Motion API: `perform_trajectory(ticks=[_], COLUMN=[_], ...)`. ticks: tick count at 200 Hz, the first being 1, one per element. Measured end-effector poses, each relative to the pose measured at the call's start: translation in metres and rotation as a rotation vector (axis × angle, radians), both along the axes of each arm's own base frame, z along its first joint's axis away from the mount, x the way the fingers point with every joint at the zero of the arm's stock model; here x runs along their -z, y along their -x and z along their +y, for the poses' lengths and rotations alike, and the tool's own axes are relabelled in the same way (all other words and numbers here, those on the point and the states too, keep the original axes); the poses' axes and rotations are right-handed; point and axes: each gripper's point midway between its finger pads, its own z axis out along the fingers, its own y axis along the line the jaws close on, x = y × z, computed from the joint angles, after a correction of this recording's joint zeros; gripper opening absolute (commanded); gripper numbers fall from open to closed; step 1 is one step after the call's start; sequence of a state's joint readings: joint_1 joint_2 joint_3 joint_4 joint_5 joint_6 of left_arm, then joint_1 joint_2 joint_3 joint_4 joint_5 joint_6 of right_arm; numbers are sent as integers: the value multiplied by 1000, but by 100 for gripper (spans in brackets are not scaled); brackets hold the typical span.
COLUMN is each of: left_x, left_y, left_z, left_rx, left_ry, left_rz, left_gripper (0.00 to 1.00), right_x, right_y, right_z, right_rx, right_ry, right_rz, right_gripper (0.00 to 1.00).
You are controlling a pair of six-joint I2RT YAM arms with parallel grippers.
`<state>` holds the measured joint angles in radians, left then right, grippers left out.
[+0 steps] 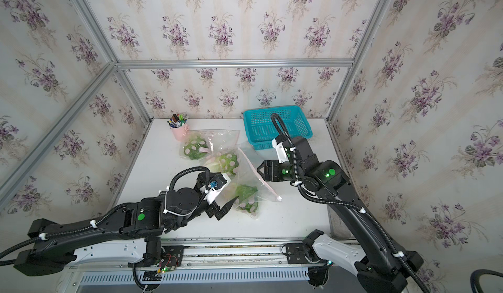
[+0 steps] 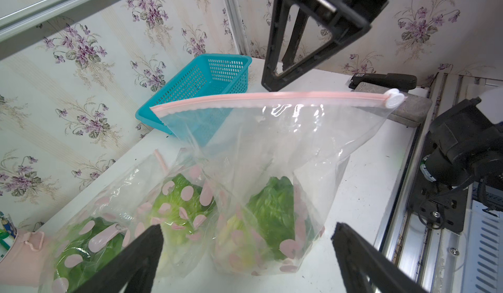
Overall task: Open the zip-top bag and take out the chinese cabbages
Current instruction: Adjust the zipper food storage bag at the center of the board.
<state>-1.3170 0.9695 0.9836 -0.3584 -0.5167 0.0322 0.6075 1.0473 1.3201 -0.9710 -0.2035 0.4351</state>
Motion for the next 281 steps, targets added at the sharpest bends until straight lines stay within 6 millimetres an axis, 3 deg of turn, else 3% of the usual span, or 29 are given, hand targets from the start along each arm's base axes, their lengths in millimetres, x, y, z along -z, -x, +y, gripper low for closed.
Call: perform_trajectory(ticks=[24,44,90,124,134,154,181,213,239,281], left_x=[7,12,16,17,17,17,17,13,12,-3], left_y=[0,0,0,1,1,2,4,6,7,6], left_z=[0,0,0,-1,-1,-1,1,3,2,0], left_rx=[-3,-6,-6,1,3,8,13,25,45,55], left_ry=[-9,-16,-21,-22,-21,-18,-12,-1,-12,-12], left_rz=[9,17,21,25,26,28,28,26,10,-26], left_gripper=[99,99,99,99,99,99,99,99,99,99], right_x=[-13,-17,19,33,33,36,40,18,-16,-34], right_y=[11,14,26,28,27,27,29,18,-1,-19], right_z=[2,2,-2,0,3,9,18,29,24,2], right_rx=[-48,-75,-121,-131,-140,-164,-186,-101,117,489], right_ry=[-23,-13,97,113,109,104,77,-49,-227,-438], right_rz=[-7,-12,84,123,122,134,158,133,87,84], right_gripper=[78,73,53,51,42,0,0,0,0,0])
